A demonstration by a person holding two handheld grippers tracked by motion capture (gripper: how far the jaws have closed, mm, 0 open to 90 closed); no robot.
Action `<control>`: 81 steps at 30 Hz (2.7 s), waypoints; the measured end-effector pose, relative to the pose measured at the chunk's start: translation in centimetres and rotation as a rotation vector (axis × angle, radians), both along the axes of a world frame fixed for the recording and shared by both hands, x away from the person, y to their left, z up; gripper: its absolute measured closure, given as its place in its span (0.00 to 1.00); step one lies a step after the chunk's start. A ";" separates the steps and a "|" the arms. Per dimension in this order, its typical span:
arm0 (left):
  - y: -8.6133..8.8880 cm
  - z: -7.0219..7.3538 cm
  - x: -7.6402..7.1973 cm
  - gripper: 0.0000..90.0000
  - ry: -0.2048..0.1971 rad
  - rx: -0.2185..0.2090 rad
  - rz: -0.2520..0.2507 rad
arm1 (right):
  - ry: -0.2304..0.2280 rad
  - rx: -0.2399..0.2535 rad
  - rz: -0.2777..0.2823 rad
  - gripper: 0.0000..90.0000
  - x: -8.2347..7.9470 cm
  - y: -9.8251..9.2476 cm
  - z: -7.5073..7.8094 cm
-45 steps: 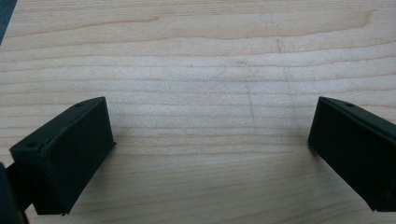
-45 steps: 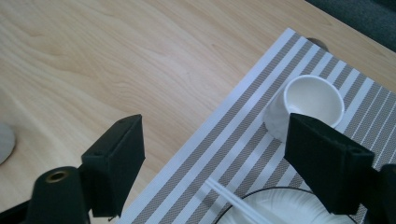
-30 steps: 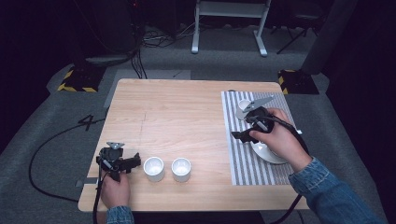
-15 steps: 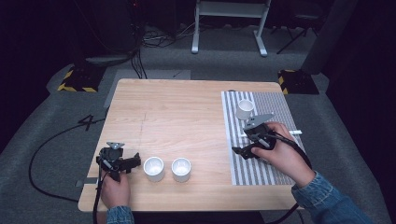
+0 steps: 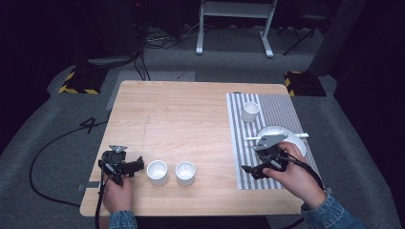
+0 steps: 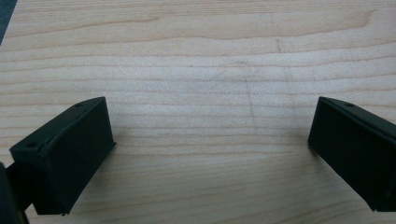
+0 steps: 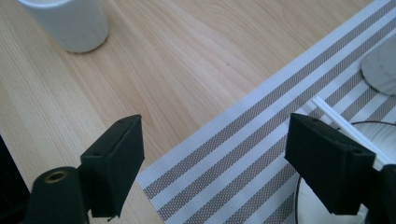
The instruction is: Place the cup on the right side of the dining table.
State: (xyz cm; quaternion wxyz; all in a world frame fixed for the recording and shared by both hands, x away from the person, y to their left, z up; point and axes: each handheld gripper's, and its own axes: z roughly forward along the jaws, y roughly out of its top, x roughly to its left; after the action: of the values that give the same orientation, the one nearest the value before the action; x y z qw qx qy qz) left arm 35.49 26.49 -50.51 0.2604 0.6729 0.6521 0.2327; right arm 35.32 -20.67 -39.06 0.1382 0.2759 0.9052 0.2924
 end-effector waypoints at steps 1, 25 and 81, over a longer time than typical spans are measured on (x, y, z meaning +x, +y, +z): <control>0.0 0.0 0.0 0.00 0.000 0.000 0.000 | -0.001 0.001 0.001 0.22 -0.2 0.0 -0.2; 0.0 0.0 0.0 0.00 0.000 0.000 0.000 | -0.041 0.098 -0.031 0.22 -1.4 -1.1 -6.2; 0.0 0.0 0.0 0.00 0.000 0.000 0.000 | -0.044 0.185 -0.090 0.15 -2.7 -1.2 -11.4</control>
State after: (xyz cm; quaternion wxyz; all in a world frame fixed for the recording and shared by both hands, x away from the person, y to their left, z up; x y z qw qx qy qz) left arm 35.49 26.49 -50.51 0.2605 0.6728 0.6522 0.2326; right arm 32.63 -21.86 -50.47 0.1449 0.3214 0.8577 0.3742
